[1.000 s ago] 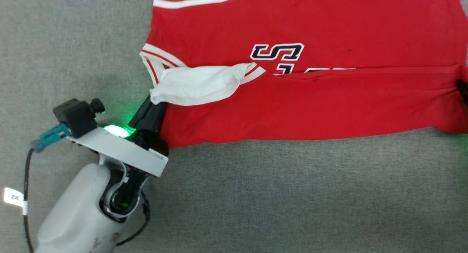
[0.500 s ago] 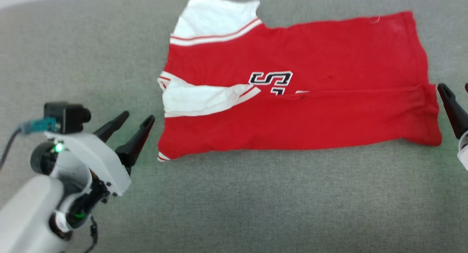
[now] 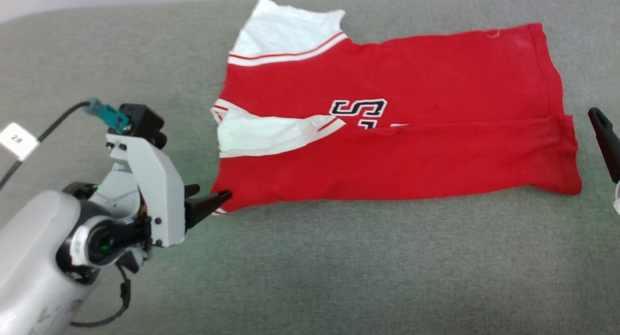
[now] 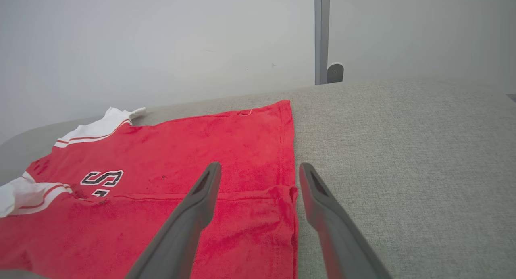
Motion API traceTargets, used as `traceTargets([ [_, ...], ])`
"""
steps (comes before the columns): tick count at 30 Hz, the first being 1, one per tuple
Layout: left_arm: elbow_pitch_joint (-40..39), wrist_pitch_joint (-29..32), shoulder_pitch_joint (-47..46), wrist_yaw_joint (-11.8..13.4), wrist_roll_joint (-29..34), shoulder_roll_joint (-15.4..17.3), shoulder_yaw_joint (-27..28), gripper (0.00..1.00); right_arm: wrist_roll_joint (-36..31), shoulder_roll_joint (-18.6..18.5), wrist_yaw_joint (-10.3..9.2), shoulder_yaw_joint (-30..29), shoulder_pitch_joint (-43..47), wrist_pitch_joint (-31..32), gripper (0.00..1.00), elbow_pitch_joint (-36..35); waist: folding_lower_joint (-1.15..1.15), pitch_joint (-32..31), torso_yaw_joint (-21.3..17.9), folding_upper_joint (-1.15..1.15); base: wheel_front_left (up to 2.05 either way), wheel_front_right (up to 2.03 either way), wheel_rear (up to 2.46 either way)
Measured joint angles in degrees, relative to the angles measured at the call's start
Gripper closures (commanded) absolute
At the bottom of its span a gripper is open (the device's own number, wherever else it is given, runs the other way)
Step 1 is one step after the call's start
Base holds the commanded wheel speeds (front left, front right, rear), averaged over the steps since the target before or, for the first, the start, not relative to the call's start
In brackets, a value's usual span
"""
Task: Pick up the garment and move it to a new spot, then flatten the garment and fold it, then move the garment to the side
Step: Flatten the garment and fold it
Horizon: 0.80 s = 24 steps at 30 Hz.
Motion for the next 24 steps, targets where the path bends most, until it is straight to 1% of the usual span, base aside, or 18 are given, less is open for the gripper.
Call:
traceTargets([
  [1, 0.0, 0.0, 0.0, 0.0, 0.0, 0.0, 0.0, 0.00, 0.0, 0.0, 0.00, 0.0, 0.0, 0.0, 0.00, 0.0, 0.00, 0.0, 0.0, 0.00, 0.00, 0.00, 0.00],
  [4, 3.0, 0.1, -1.2, -0.1, 0.0, -1.7, -0.6, 0.00, 0.0, 0.1, 0.00, -0.2, -0.3, 0.2, 0.00, -0.6, 0.00, 1.3, -0.9, 0.00, 0.00, 0.00, 0.00],
  [8, 7.5, 0.1, -2.0, -1.5, -0.2, -3.7, -1.5, 0.00, 0.0, 0.2, 0.00, -0.1, -0.7, 0.3, 0.00, -1.0, 0.00, 3.2, -2.2, 0.00, 0.00, 0.00, 0.00],
  [13, 10.7, 0.3, -3.2, -3.3, -0.8, -4.8, -1.5, 0.00, -0.1, 0.1, 0.00, 0.0, -1.1, 0.9, 0.00, -1.0, 0.00, 4.7, -3.6, 0.00, 0.00, 0.00, 0.00],
  [14, 11.1, 0.1, -3.5, -3.6, -1.0, -5.0, -1.4, 0.20, -0.1, -0.1, 0.00, 0.2, -1.1, 1.3, 0.00, -1.1, 0.00, 4.9, -3.7, 0.00, 0.00, 0.00, 0.00],
  [15, 11.4, 0.0, -3.7, -3.7, -1.1, -5.2, -1.3, 0.45, -0.2, -0.5, 0.00, 0.5, -1.1, 2.1, 0.00, -1.2, 0.00, 5.0, -3.8, 0.00, 0.00, 0.00, 0.00],
  [17, 12.0, -0.5, -3.9, -4.6, -1.1, -5.4, -1.3, 0.78, -0.4, -1.9, 0.00, 1.7, -1.0, 4.8, 0.00, -1.6, 0.00, 5.2, -3.6, 0.00, 0.00, 0.00, 0.00],
  [18, 12.2, -0.5, -4.0, -5.0, -1.1, -5.5, -1.4, 0.92, -0.6, -2.9, 0.00, 2.7, -0.8, 6.6, 0.00, -2.0, 0.00, 5.2, -3.5, 0.00, 0.00, 0.00, 0.00],
  [19, 12.5, -0.6, -4.0, -5.4, -1.1, -5.5, -1.4, 1.00, -0.6, -3.6, 0.00, 3.2, -0.5, 8.2, 0.00, -2.4, 0.00, 5.2, -3.4, 0.00, 0.00, 0.00, 0.00],
  [21, 12.9, -0.9, -4.3, -6.1, -1.1, -5.7, -1.4, 1.00, -0.6, -5.1, 0.00, 4.1, -0.4, 11.8, 0.00, -2.8, 0.00, 5.4, -3.0, 0.00, 0.00, 0.00, 0.00],
  [24, 13.3, -1.6, -4.7, -6.8, -0.7, -6.9, -1.9, 1.00, -1.2, -8.1, 0.00, 5.9, -0.5, 18.2, 0.00, -3.2, 0.00, 5.6, -2.5, 0.00, 0.00, 0.00, 0.00],
])
